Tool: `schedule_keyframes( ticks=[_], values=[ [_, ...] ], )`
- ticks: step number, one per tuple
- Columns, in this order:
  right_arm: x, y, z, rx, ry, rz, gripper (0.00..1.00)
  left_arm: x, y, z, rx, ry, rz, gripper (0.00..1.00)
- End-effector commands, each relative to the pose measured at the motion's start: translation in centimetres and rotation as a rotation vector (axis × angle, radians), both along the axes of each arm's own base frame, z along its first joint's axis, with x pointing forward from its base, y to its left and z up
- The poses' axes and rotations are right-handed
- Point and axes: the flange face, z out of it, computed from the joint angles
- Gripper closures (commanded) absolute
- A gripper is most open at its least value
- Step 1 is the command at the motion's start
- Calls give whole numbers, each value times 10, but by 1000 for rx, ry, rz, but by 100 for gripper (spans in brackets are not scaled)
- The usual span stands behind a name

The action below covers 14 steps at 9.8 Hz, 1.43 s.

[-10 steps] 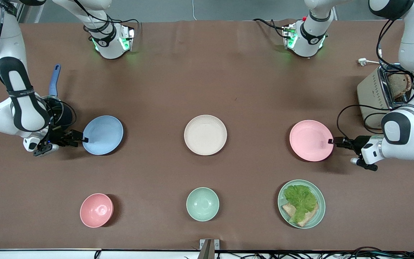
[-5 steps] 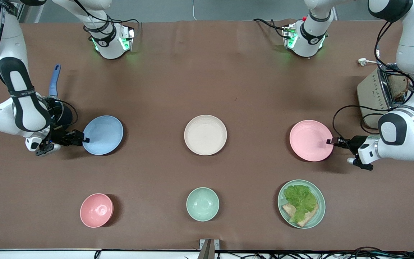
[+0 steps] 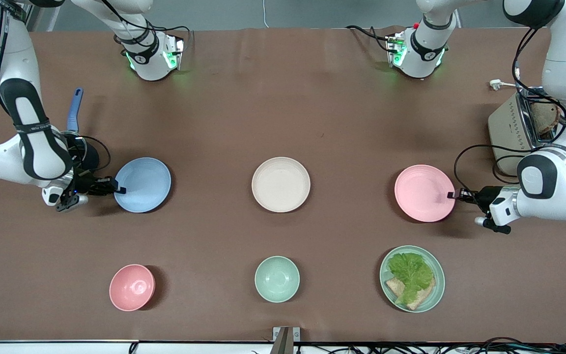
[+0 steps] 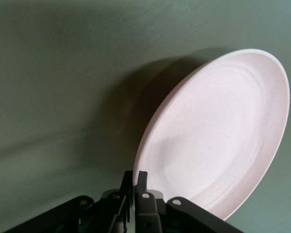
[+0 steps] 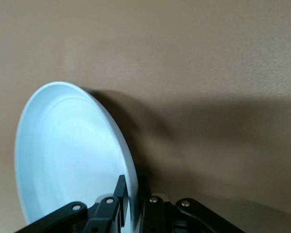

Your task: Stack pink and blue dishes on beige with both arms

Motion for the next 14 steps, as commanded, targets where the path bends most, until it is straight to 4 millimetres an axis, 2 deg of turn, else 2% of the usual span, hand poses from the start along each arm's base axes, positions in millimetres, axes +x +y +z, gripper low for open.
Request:
schedule_keyframes(
  ticks=[1,3,4,6,7,9,10,12,14],
  values=[
    [7,-3,23,53,34,-53,99,1,-39,29,-39,22,46,100],
    [21,-1,58,100,78,-87,100,-2,-88,42,-109,38,16,99],
    [28,1,77,122,102,-104,99,-7,-118,49,-152,53,61,99],
    [44,2,119,131,185,-117,99,-17,-191,56,-96,60,121,97],
    [53,8,140,135,223,-141,99,-22,-218,54,-72,48,128,97],
    [60,32,161,126,266,-186,99,-38,-297,53,4,39,190,98],
    [64,50,171,114,280,-210,99,-45,-329,52,42,25,206,98],
    [72,87,180,80,292,-249,99,-62,-372,49,66,15,212,98],
    [80,136,185,62,301,-295,99,-77,-398,34,76,6,230,98]
  ],
)
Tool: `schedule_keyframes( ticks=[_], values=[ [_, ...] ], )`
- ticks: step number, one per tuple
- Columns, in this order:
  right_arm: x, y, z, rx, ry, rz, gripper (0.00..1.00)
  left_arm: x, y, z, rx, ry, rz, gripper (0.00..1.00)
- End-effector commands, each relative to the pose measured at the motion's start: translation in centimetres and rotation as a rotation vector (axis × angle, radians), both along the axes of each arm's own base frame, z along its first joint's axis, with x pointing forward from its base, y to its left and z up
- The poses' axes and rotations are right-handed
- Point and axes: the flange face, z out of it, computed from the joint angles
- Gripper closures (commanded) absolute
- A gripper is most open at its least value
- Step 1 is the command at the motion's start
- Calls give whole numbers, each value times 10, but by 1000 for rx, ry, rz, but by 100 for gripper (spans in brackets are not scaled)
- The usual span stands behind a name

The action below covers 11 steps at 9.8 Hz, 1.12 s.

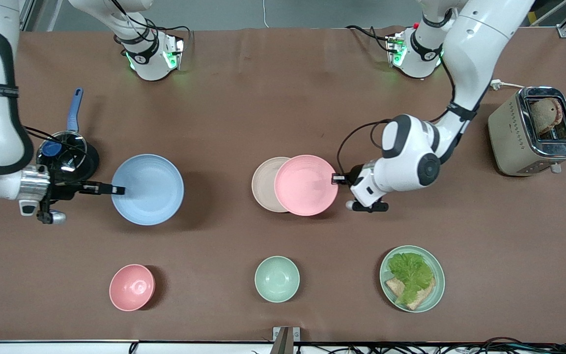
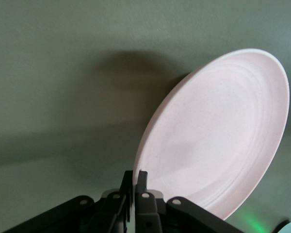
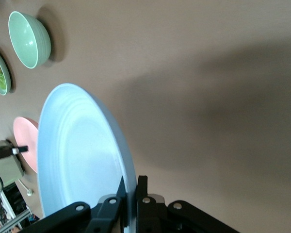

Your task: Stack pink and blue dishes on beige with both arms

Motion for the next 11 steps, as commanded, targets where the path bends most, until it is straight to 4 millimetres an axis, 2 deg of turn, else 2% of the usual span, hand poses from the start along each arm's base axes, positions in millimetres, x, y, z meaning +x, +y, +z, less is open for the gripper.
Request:
schedule_keyframes(
  ticks=[1,2,3,5,6,8,9,10,11],
  values=[
    [-2,49,4,-37,13,-60,99,-16,-20,-30,31,-13,30,98],
    [-4,77,-3,-50,4,-86,99,-20,-28,-42,34,-19,32,98],
    [-4,93,-6,-59,-1,-106,99,-20,-30,-48,33,-24,42,98],
    [-10,120,-16,-72,-6,-114,99,-31,-46,-59,39,-19,39,97],
    [-19,140,-24,-72,1,-91,99,-34,-50,-65,40,-19,45,97],
    [-44,189,-33,-95,-23,-120,99,-42,-63,-66,50,-3,68,98],
    [-53,209,-39,-100,-26,-124,99,-42,-63,-66,50,-2,69,90],
    [-62,222,-44,-106,-31,-135,99,-40,-61,-67,53,0,76,50],
    [-70,235,-48,-113,-46,-145,99,-39,-60,-66,58,10,101,0]
  ],
)
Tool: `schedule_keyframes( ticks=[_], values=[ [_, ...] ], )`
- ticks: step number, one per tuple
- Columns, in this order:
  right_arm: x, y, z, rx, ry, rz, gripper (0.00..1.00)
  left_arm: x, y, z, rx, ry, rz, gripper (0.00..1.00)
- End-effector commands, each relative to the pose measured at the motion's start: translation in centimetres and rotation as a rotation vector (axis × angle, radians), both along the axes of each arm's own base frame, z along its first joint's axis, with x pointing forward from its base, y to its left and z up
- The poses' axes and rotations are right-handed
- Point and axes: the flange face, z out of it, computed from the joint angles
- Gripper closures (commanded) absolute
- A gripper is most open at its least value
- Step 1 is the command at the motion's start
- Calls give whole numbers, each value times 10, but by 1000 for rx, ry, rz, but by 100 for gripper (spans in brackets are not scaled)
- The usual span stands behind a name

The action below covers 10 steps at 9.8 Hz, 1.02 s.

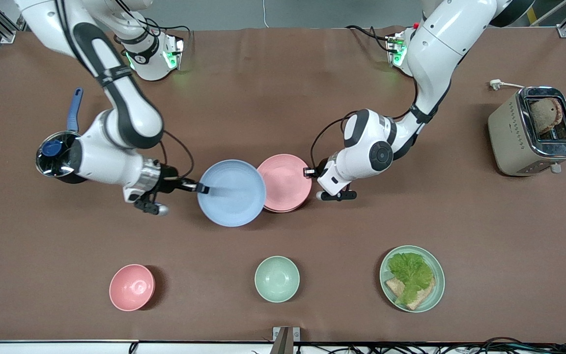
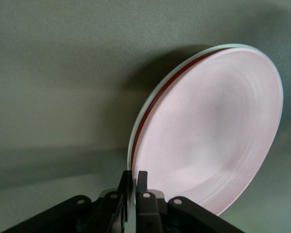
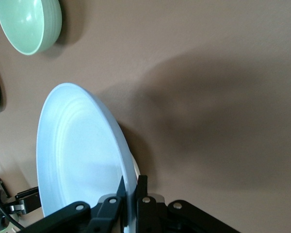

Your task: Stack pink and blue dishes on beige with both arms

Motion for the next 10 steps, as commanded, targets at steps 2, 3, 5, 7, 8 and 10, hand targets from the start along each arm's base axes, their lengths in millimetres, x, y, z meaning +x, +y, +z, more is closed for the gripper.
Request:
schedule_keyframes(
  ticks=[2,3,5,7,8,10],
  values=[
    [-34,26,-2,-33,-30,-27,99,19,23,12,30,-37,40,0],
    [-40,43,0,-26,-33,-34,99,48,61,50,63,-95,34,0],
    [-50,66,-1,-14,-35,-13,99,90,123,126,118,-79,22,0],
    [-63,89,-16,-10,-22,9,98,114,186,196,261,-139,-16,0],
    [-65,96,-23,-12,-31,6,98,121,206,229,335,-162,-35,0],
    [-67,102,-40,-20,-54,-12,98,118,225,314,397,-213,-30,0]
  ],
)
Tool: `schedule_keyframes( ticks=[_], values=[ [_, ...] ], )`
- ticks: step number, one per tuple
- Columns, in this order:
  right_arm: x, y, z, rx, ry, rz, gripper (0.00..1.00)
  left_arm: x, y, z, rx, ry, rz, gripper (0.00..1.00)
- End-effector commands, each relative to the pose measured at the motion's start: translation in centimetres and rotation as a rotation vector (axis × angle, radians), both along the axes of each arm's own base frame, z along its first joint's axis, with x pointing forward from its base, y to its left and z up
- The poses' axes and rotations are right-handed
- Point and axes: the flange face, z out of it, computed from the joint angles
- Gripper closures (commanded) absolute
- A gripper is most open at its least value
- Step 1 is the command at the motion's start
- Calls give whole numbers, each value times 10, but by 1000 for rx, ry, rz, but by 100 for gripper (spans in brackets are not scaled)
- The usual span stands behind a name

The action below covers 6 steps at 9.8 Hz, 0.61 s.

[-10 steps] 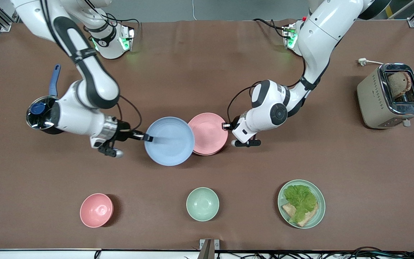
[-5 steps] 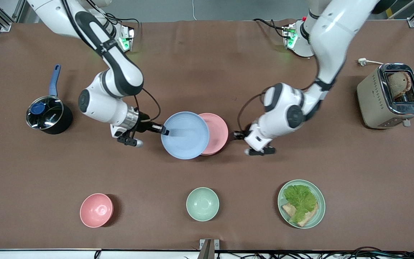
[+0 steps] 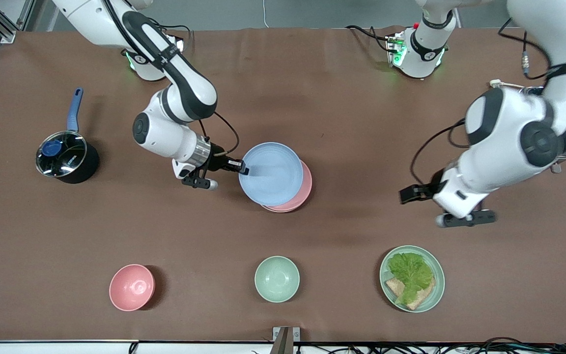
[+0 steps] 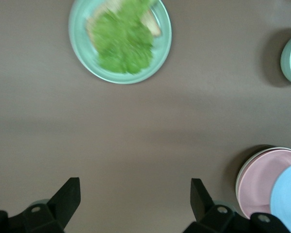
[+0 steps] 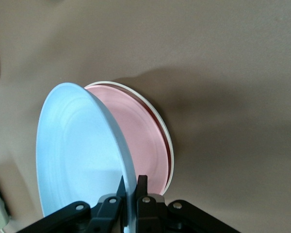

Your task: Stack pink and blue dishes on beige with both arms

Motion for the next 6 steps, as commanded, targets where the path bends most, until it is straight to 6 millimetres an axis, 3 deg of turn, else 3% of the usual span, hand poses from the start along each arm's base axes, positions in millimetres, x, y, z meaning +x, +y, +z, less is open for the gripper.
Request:
schedule_keyframes(
  ticks=[1,4,5,6],
  values=[
    [-5,5,-11,-9,-5,-18,98,-8,28,66,66,-61,27,0],
    [-8,13,-27,-17,-28,-34,93,-37,41,126,106,-50,-10,0],
    [-8,13,-27,-17,-29,-33,85,-52,41,149,118,-58,-15,0],
    [-8,13,-28,-16,-27,-32,71,-74,41,173,132,-64,-32,0]
  ],
)
